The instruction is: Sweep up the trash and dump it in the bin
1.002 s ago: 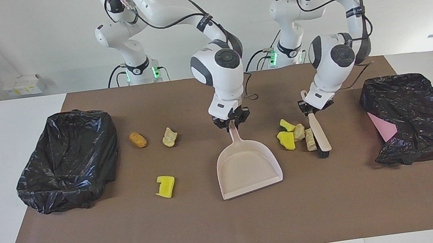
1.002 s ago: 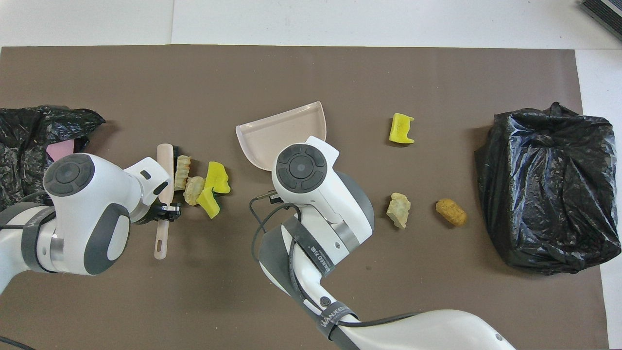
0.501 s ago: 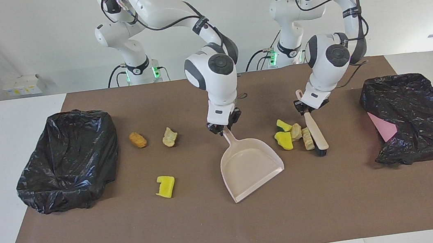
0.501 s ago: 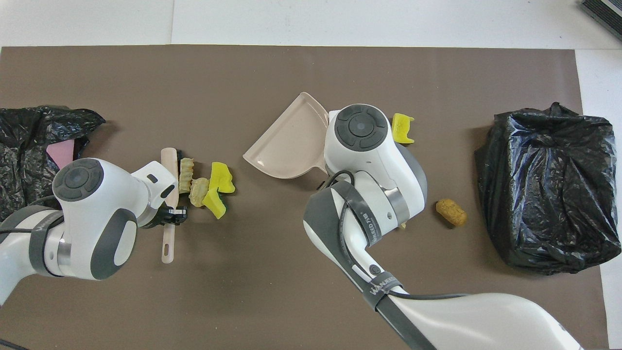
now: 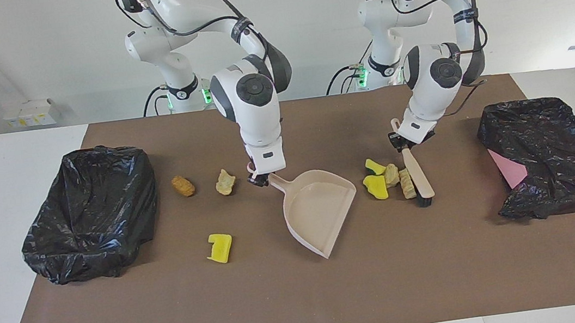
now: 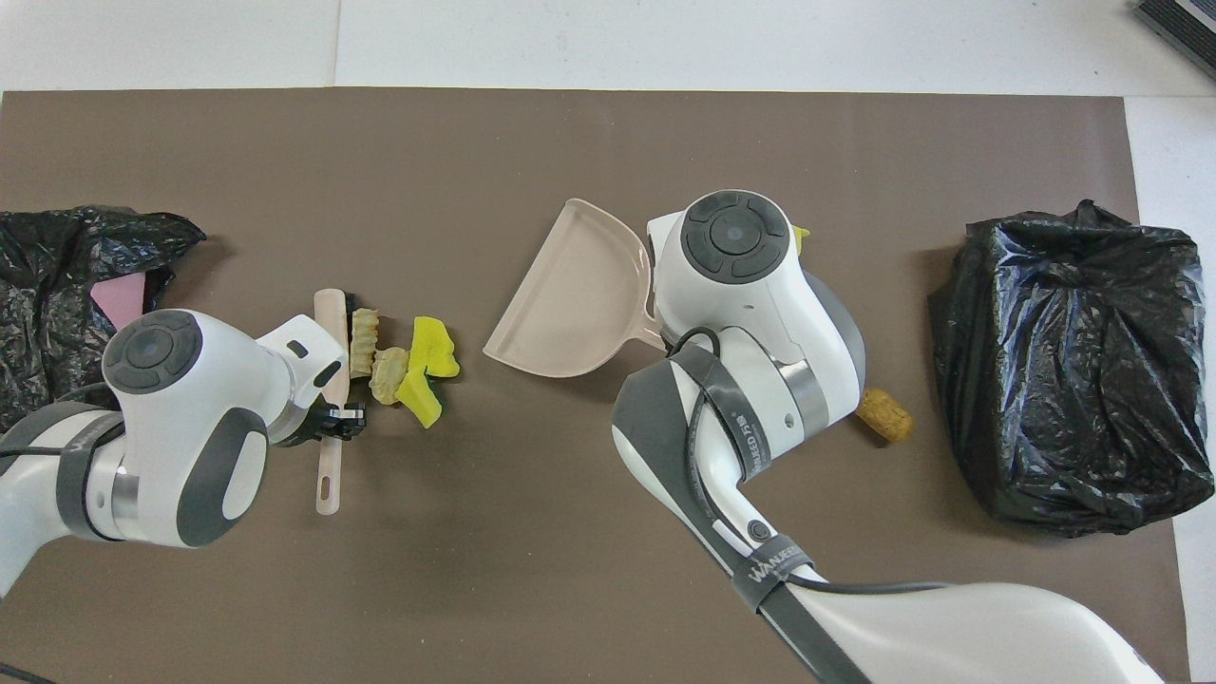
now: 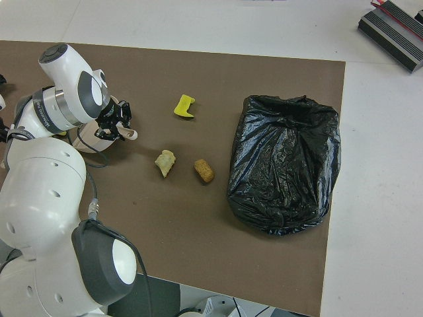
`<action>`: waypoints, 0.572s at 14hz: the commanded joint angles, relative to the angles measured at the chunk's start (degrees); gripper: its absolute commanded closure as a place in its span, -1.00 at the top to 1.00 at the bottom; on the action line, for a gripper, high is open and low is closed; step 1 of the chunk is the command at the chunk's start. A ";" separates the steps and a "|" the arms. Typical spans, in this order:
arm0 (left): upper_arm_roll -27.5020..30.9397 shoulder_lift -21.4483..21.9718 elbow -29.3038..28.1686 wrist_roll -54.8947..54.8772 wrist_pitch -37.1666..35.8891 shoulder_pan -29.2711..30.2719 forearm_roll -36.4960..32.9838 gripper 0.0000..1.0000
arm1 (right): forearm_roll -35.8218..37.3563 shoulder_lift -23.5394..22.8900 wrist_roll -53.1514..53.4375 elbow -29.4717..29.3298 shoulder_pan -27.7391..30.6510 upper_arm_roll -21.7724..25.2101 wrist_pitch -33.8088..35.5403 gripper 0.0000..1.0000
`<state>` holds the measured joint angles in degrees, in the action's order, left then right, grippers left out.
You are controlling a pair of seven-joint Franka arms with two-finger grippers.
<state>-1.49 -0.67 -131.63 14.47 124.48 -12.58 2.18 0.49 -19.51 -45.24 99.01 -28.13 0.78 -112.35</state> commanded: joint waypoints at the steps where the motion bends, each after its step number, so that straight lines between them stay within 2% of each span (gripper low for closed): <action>1: 0.61 1.46 -1.44 3.10 -0.56 -3.06 1.51 -1.00 | 2.84 2.99 -5.64 6.28 0.18 -0.52 -5.58 -1.00; 5: 0.61 1.46 -1.35 7.40 0.14 -5.96 4.76 -1.00 | 3.99 2.99 -7.40 7.08 0.00 -0.60 -5.69 -1.00; 8: 0.61 1.37 -1.35 12.15 2.59 -10.26 7.31 -1.00 | 4.79 2.90 -8.55 7.96 0.00 -0.61 -6.39 -1.00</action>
<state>-1.54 -0.50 -131.65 23.87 125.12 -19.78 7.72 4.03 -18.40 -51.57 104.28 -28.37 0.50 -117.38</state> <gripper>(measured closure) 0.736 0.670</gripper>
